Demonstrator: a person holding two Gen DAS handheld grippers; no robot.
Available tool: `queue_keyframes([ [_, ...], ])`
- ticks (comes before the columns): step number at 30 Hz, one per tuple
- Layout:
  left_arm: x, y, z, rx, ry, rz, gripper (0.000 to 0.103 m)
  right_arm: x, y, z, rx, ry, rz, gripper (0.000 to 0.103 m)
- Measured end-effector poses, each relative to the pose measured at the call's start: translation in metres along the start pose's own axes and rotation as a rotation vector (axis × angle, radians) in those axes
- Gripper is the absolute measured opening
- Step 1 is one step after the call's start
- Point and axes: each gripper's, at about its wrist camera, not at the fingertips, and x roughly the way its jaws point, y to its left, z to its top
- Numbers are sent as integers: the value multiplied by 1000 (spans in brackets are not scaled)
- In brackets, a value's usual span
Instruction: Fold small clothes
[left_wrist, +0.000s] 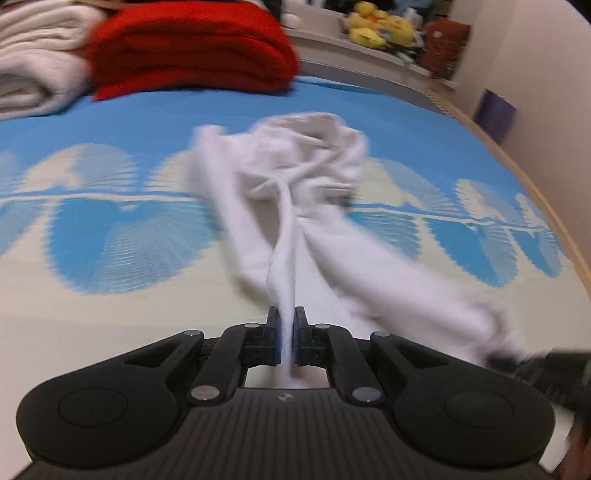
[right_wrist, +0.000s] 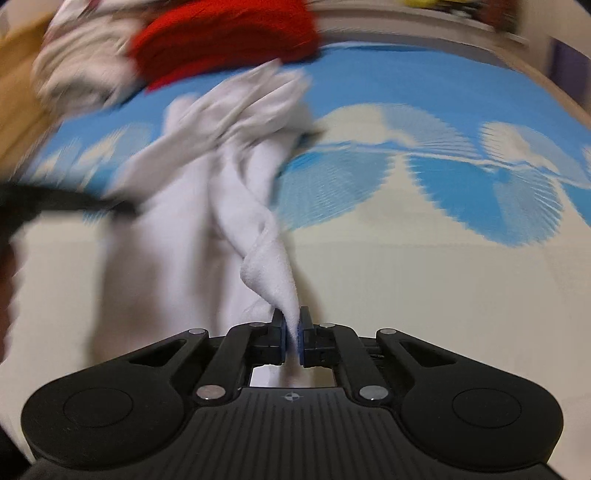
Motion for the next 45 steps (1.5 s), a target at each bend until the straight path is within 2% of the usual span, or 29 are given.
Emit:
queue_keyframes([
  [4,-52,60,-28,-87,56,91,6,-23,-42,-6,112,-3,-40,5],
  [6,-69,86,-47,-153,111,53,6,-29,-57,-16,146,43,-40,4],
  [8,-76,96,-66,-177,171,19,6,-33,-63,-32,161,141,-13,5],
  [11,-68,99,-96,-125,266,-13,9,-25,-56,-62,117,327,36,5],
  [13,-60,106,-107,-148,338,-14,9,-25,-46,-75,55,375,17,6],
  [14,-63,110,-104,-171,324,-13,12,-28,-41,-78,36,362,-6,7],
  [15,-66,115,-99,-190,301,-19,24,-32,-37,-79,25,337,-19,13],
  [16,-71,120,-94,-218,270,-25,30,-34,-35,-75,25,312,-20,17],
  [18,-77,130,-87,-282,226,-46,44,-35,-33,-66,38,244,-21,41],
  [19,-77,131,-87,-300,222,-54,46,-35,-33,-62,42,208,-25,46],
  [21,-71,127,-85,-297,242,-65,58,-34,-30,-57,41,169,-26,54],
  [23,-63,118,-86,-247,286,-59,63,-21,-26,-57,31,182,-21,57],
  [26,-53,98,-92,-138,333,-71,64,3,-13,-64,-29,255,-58,59],
  [28,-44,91,-99,-64,368,-77,59,19,-2,-71,-91,295,-108,59],
  [29,-42,87,-102,-28,378,-85,43,24,0,-73,-114,307,-125,55],
  [30,-39,85,-104,-4,377,-92,20,29,0,-75,-118,312,-123,44],
  [31,-37,85,-107,19,369,-94,10,31,-3,-75,-99,315,-92,35],
  [32,-35,85,-109,35,365,-103,7,31,-5,-73,-66,316,-54,15],
  [34,-31,87,-110,53,359,-123,7,30,-7,-64,-41,306,-46,11],
  [36,-28,88,-104,56,348,-153,7,26,-7,-49,-39,256,-29,9],
  [38,-29,98,-89,-28,291,-210,7,17,-18,-32,49,159,11,9],
  [40,-33,118,-65,-223,146,-240,7,5,-40,-13,232,1,22,9],
  [41,-35,131,-58,-329,81,-229,9,1,-50,-6,309,-81,-9,10],
  [42,-33,142,-55,-422,44,-199,12,4,-56,-1,340,-112,-61,13],
  [43,-27,147,-54,-456,62,-170,14,9,-60,2,345,-100,-109,15],
  [44,-19,148,-56,-453,109,-168,21,18,-64,3,349,-63,-138,15],
  [45,-14,148,-59,-449,144,-176,27,28,-69,2,368,-16,-141,21],
])
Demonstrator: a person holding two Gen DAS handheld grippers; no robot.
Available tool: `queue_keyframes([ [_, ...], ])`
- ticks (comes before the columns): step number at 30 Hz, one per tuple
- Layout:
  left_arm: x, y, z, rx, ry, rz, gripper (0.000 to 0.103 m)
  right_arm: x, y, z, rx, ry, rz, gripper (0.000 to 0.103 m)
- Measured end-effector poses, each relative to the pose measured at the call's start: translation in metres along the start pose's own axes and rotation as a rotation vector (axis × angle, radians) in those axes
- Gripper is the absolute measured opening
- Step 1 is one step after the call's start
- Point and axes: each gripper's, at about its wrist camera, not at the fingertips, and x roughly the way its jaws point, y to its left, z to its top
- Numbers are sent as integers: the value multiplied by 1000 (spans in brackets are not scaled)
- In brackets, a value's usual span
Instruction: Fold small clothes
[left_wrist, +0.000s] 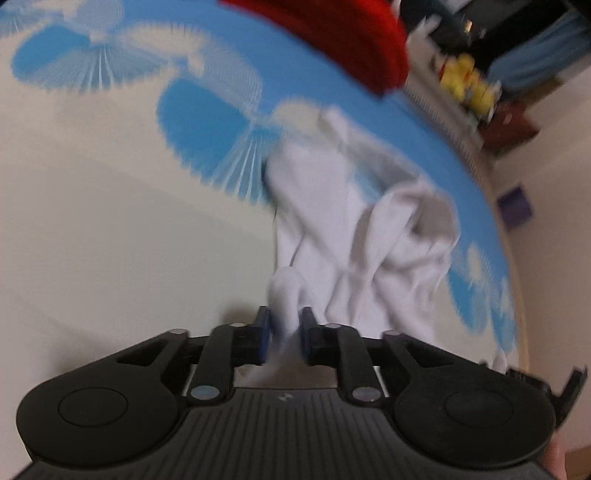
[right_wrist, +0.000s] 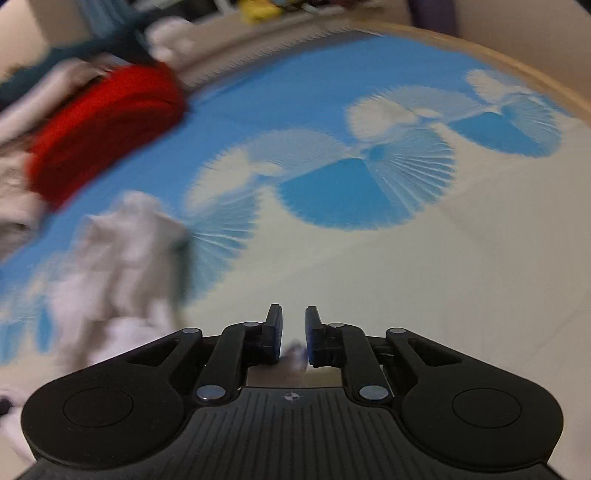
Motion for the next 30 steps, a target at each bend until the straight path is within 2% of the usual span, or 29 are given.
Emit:
queue_keyframes([
  [2,4,-3,-5,41,52,-24,33,13,-9,-4,58,60,-8,30],
  [5,1,-5,-8,107,76,-57,53,13,-5,-10,26,75,27,44],
  [6,0,-3,-9,113,84,-67,54,9,-1,-13,-6,72,41,53],
  [8,0,-5,-11,142,111,-95,55,9,4,-16,-61,93,73,65],
  [12,-1,-23,-21,266,154,-129,64,23,1,-22,-46,183,110,66],
  [15,2,-34,-36,370,190,-99,64,32,-2,-24,-2,213,121,67],
  [16,3,-38,-40,405,202,-76,63,35,-1,-25,6,214,116,68],
  [17,3,-41,-45,449,211,-48,55,36,-1,-25,13,215,112,69],
  [18,3,-42,-49,477,221,-27,33,37,-1,-26,18,216,109,70],
  [19,2,-41,-53,494,232,-8,16,36,-1,-28,17,214,107,70],
  [20,-2,-40,-55,502,241,9,8,35,-1,-29,11,208,106,68],
  [21,-9,-38,-54,507,231,1,7,32,0,-30,1,196,110,48],
  [22,-22,-37,-53,499,208,-42,7,30,-1,-30,0,190,129,29],
  [23,-41,-35,-48,460,170,-124,7,26,-3,-30,15,186,157,3],
  [25,-74,-25,-38,374,85,-285,7,9,-12,-28,73,163,223,4],
  [26,-88,-19,-36,348,53,-331,7,1,-22,-27,147,171,293,4],
  [27,-94,-13,-36,337,47,-323,7,-4,-36,-27,251,195,381,4],
  [28,-93,-6,-37,324,63,-269,7,-6,-47,-28,310,227,423,4],
  [29,-85,4,-39,294,105,-175,8,-6,-56,-29,320,262,413,4],
  [30,-74,12,-40,264,151,-79,9,-3,-61,-32,289,301,358,4],
])
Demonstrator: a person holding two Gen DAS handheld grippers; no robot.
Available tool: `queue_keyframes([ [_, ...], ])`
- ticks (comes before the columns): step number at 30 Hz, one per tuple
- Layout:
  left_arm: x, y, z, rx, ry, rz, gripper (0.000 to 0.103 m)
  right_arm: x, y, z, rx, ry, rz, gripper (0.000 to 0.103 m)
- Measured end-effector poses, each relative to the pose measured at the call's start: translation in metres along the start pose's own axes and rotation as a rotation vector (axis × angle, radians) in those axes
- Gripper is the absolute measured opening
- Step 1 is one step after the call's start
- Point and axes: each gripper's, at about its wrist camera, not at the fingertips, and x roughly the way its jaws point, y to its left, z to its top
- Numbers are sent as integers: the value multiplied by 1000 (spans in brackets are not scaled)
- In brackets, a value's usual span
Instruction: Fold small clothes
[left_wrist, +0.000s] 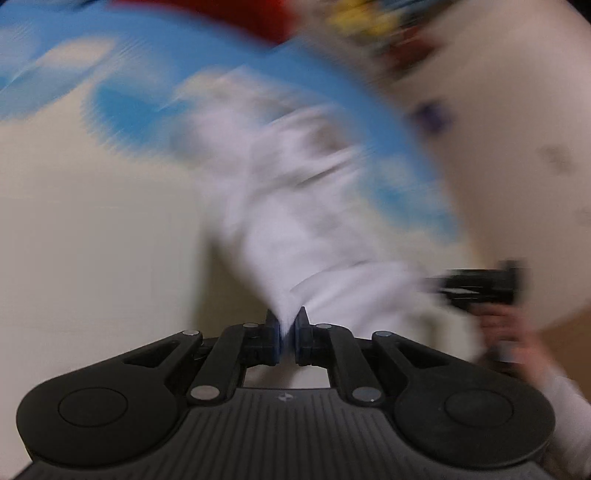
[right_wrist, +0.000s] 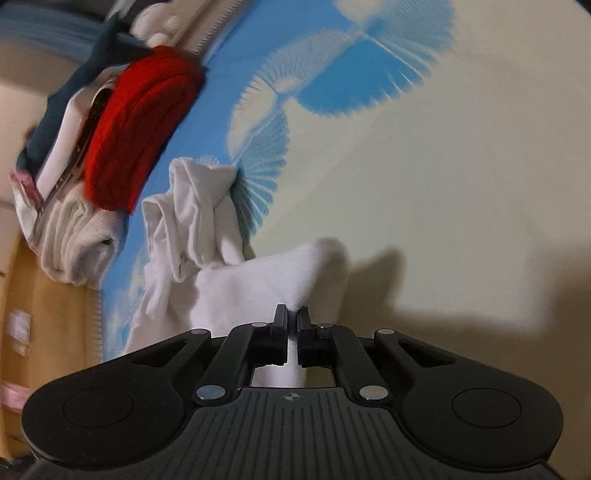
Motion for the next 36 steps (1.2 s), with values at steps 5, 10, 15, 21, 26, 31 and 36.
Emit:
queue_keyframes([
  [5,9,5,-2,19,50,100,23,1,-10,-10,-122,-15,-309,13],
  [10,24,-1,-1,50,77,134,45,-8,4,-11,-140,-83,-213,52],
  [15,43,3,-2,48,142,175,45,21,20,-17,-200,-2,-209,59],
  [21,59,-5,-15,144,209,231,27,34,34,-25,-360,54,-331,8],
  [26,62,-19,-25,242,235,243,4,12,29,-26,-413,72,-354,4],
  [31,66,-32,-48,365,325,275,3,6,19,-53,-617,238,-427,3],
  [36,63,-37,-55,417,348,285,6,1,16,-81,-782,321,-449,4],
])
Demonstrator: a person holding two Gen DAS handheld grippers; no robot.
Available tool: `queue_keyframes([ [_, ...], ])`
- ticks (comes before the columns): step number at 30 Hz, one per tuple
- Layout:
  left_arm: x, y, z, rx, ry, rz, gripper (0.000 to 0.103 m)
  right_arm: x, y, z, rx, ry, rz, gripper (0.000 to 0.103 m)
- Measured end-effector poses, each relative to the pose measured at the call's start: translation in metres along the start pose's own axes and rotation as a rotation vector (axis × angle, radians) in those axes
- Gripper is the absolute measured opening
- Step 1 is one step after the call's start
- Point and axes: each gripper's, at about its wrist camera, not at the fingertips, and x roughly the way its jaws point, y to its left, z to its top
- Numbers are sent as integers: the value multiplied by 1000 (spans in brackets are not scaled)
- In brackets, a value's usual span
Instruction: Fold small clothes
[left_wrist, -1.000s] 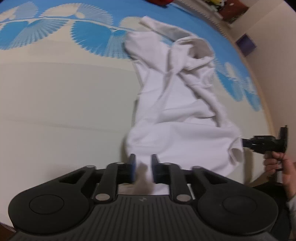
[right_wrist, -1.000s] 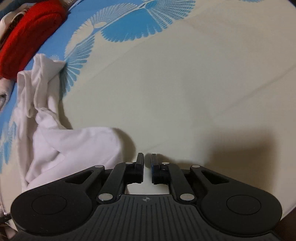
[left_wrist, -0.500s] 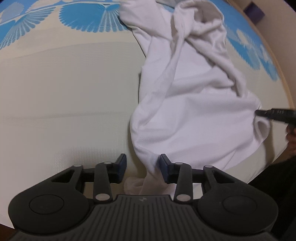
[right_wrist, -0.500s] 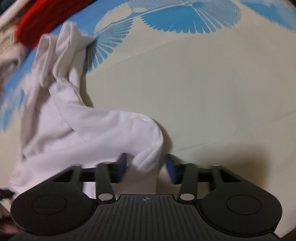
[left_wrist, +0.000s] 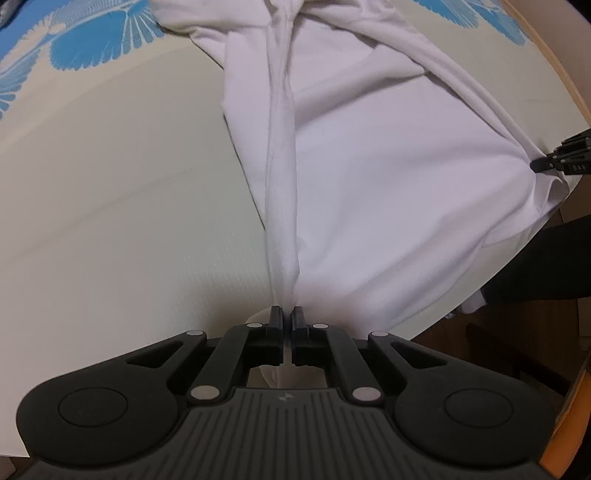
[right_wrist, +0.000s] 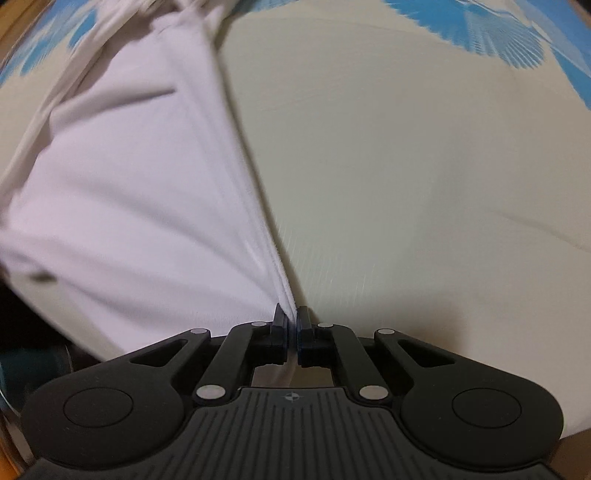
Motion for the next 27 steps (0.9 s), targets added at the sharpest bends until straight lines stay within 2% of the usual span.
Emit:
queue_keyframes([
  [2,-12,10,3,-49,-58,1,7,-10,2,1,-9,-47,-24,7],
  [5,-32,28,10,-146,-174,11,11,-36,-1,9,38,-190,-56,27],
  [6,-38,33,14,-181,-211,15,13,-46,-3,14,69,-249,-54,28],
  [8,-49,38,21,-231,-274,43,14,-61,-8,24,128,-339,-41,28],
  [11,-63,30,34,-261,-357,130,14,-76,-16,39,227,-428,2,28],
  [15,-89,2,78,-217,-418,232,14,-85,-12,60,313,-511,70,28],
  [17,-107,-9,111,-233,-472,229,17,-88,-6,70,323,-536,96,28],
  [19,-118,-12,141,-280,-545,189,18,-87,3,80,334,-559,111,28],
  [21,-116,-13,163,-325,-628,161,20,-90,9,83,339,-578,105,27],
  [22,-110,-13,168,-341,-662,174,20,-92,12,85,334,-587,98,25],
  [23,-100,-12,173,-340,-672,205,20,-93,15,88,324,-595,94,14],
  [24,-88,-12,181,-331,-623,254,20,-96,19,92,310,-598,88,8],
  [25,-74,-11,193,-326,-537,317,20,-98,21,96,297,-606,81,7],
  [26,-63,-7,203,-334,-497,349,20,-99,23,103,285,-617,73,7],
  [27,-60,-2,208,-354,-501,340,20,-99,25,112,278,-621,70,8],
])
